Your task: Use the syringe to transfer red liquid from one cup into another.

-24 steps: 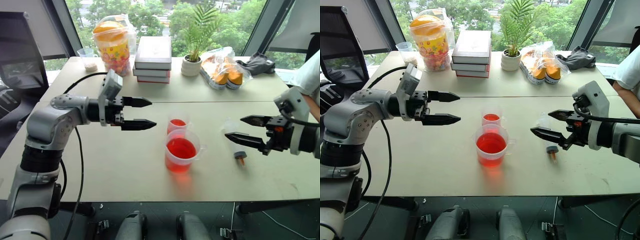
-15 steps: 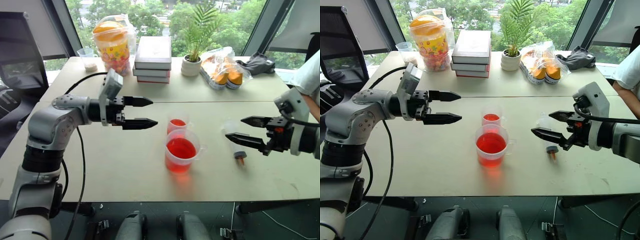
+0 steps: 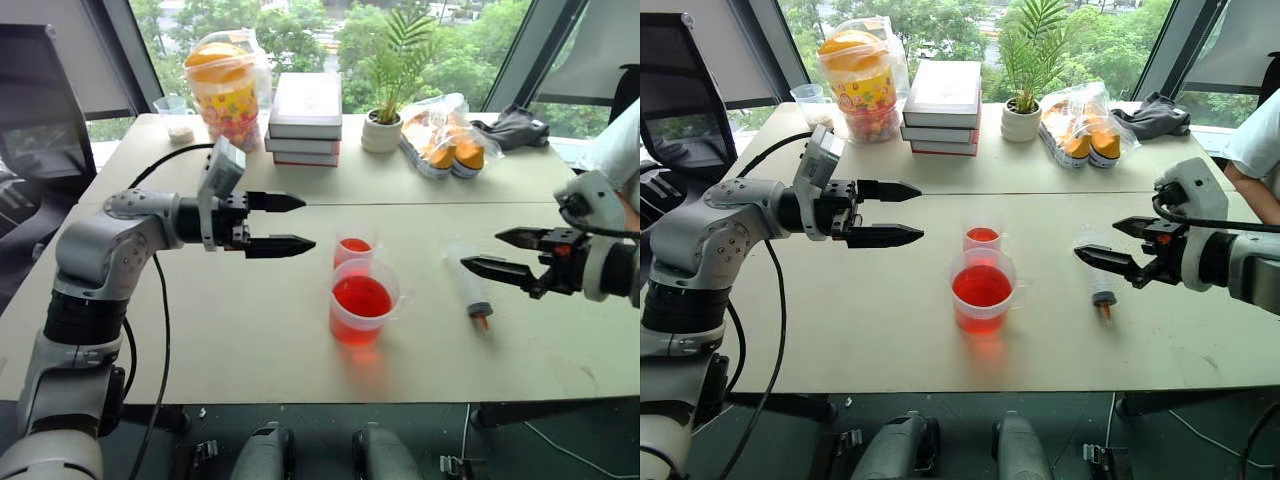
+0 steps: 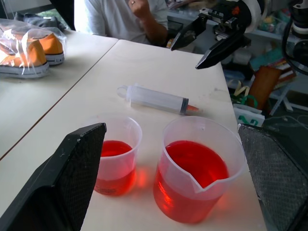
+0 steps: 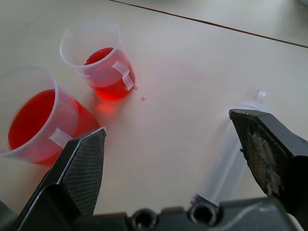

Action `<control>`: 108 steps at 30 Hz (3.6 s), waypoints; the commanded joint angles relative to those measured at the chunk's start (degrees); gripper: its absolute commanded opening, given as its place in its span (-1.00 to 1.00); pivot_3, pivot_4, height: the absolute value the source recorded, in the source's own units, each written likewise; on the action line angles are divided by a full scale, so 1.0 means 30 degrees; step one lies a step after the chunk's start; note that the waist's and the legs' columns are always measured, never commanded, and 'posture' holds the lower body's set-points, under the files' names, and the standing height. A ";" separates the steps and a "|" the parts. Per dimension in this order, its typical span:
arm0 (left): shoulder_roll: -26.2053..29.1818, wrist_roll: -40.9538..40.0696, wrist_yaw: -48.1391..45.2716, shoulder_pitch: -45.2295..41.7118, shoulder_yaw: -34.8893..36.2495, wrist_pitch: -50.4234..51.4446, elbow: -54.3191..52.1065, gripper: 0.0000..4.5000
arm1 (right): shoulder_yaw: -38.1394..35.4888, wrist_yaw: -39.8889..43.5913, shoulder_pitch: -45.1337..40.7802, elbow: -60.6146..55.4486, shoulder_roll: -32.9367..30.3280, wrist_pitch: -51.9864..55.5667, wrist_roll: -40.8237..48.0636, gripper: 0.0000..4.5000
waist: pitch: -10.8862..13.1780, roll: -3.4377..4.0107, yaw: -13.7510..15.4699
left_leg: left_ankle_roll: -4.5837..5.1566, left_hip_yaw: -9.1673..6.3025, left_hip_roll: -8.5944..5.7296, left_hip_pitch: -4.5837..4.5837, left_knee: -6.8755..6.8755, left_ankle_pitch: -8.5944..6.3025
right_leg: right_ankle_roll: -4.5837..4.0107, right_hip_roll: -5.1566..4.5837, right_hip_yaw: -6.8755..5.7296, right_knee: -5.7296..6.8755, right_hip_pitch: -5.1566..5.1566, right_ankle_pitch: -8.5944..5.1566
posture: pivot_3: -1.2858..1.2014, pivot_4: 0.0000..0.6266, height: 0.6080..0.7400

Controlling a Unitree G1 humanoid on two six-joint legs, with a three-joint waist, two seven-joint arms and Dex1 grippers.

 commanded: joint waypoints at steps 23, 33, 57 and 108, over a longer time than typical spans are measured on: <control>-0.0792 0.0248 0.0771 0.0661 0.0364 -0.0996 -0.1015 1.00 | 1.4202 0.1347 -1.0970 1.6979 0.4016 -0.0137 -0.9176 1.00 | 0.0000 0.0001 -0.0054 | 0.0011 0.0051 -0.0007 -0.0036 -0.0015 -0.0006 | 0.0001 0.0007 0.0022 -0.0011 -0.0055 0.0004 | 0.03 -0.52 1.00; -0.0650 0.0282 0.0829 0.1017 0.0450 -0.1225 -0.1073 1.00 | 1.4882 0.2970 -1.1272 1.7797 0.4762 -0.0947 -1.1005 -0.37 | -0.0004 -0.0006 -0.0132 | 0.0010 0.0048 0.0002 0.0000 -0.0008 -0.0006 | 0.0001 0.0026 0.0021 0.0010 -0.0035 0.0004 | 0.03 -0.52 1.00; -0.0874 0.1113 -0.1614 -0.2192 -0.0579 -0.1726 0.2028 1.00 | 0.1939 0.1758 -0.2464 -0.2512 1.3967 -1.0192 -0.0425 -0.37 | -0.0008 -0.0013 -0.0019 | 0.0009 -0.0002 -0.0015 -0.0005 -0.0004 -0.0006 | 0.0005 -0.0013 -0.0015 0.0011 0.0002 0.0006 | 0.03 -0.52 1.00; -0.4498 0.0699 -0.1309 -0.6772 -0.0471 -0.0796 0.4434 -0.98 | 0.9232 0.4893 0.3024 0.1671 1.2533 -1.8999 -0.5801 -0.37 | -0.0008 -0.0013 -0.0018 | -0.0004 -0.0013 0.0003 0.0035 0.0018 0.0002 | 0.0004 0.0066 0.0001 0.0049 0.0021 0.0004 | 0.03 -0.52 1.00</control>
